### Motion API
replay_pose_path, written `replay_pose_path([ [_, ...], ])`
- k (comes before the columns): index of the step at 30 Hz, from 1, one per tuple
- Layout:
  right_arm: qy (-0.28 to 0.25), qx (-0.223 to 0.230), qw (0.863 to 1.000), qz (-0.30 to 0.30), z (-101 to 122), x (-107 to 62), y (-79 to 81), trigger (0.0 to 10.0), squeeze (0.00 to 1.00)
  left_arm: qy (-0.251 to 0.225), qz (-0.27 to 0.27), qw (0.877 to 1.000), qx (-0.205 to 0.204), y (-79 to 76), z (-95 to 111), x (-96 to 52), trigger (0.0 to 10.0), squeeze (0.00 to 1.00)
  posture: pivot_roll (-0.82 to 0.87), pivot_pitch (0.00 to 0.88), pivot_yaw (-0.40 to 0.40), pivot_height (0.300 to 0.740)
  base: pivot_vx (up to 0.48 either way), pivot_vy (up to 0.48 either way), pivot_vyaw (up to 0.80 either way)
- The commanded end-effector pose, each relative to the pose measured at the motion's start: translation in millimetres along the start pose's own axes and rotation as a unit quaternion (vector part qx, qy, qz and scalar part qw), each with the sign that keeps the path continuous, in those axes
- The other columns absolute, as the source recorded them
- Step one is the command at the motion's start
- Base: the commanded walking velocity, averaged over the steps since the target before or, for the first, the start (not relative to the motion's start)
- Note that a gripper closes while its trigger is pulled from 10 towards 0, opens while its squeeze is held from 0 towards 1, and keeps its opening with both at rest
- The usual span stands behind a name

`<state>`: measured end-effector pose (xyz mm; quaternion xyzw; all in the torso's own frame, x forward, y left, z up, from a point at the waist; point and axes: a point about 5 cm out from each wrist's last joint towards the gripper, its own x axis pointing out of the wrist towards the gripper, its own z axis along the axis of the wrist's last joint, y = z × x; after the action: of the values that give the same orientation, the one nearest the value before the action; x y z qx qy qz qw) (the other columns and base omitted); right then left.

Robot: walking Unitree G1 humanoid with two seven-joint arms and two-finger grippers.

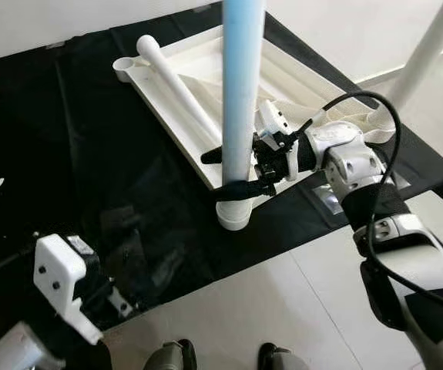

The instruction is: Building children table

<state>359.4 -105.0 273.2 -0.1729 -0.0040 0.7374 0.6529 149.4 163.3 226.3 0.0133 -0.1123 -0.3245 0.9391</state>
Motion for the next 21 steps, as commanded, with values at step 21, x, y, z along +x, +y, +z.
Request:
replay_pose_path([
  [21,0.038,0.127,0.811,-0.569,-67.1,33.4,70.6,0.0,0.0,0.021,-0.017,0.999,-0.038,-12.6,-11.1,-2.8,10.0,0.0,0.08,0.308,0.044,0.74,0.0,0.0,0.0],
])
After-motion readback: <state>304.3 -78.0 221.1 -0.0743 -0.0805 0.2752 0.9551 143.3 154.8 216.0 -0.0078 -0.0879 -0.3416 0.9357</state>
